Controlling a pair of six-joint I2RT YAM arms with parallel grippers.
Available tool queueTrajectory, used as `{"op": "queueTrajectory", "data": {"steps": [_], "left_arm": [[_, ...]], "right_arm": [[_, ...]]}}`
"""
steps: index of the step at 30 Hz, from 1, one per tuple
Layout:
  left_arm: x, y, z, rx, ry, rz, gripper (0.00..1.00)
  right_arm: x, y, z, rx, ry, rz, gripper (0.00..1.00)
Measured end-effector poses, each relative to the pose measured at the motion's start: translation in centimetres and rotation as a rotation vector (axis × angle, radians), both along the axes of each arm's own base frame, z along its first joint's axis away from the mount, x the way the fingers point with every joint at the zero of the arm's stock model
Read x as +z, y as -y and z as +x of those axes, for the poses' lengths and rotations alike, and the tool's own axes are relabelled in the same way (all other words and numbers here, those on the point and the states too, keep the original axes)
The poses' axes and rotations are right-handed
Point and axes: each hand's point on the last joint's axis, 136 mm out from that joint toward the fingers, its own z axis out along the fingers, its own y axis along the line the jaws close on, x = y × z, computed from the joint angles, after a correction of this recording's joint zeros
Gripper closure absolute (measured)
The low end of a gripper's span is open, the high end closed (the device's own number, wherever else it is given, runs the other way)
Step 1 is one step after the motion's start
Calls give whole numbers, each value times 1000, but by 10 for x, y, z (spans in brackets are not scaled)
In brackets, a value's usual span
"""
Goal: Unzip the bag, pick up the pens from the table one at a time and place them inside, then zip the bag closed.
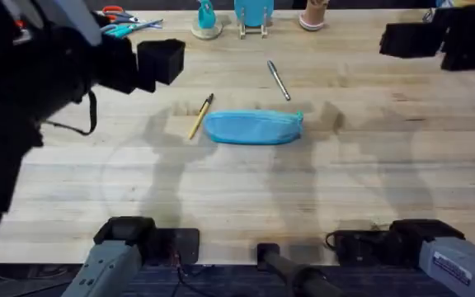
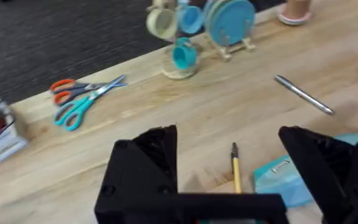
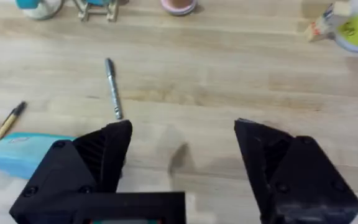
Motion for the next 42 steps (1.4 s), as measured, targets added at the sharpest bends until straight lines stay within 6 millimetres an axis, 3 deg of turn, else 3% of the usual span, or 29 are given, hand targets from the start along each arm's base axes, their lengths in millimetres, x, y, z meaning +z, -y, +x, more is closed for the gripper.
{"op": "queueTrajectory", "data": {"steps": [7, 13, 19, 24, 42], "left_arm": [[-13, 31, -2, -221, -61, 17, 8], [-35, 57, -27, -453, -129, 64, 7], [-55, 70, -57, -622, -190, 112, 8], [-65, 72, -71, -702, -208, 174, 8], [-71, 61, -67, -700, -195, 295, 8]], "right_arm": [[-12, -25, 1, 167, -82, 33, 5], [-22, -38, -15, 291, -135, 22, 5], [-28, -41, -23, 326, -168, 19, 5], [-28, -42, -22, 345, -161, 3, 5], [-31, -42, -27, 357, -183, -4, 5]]}}
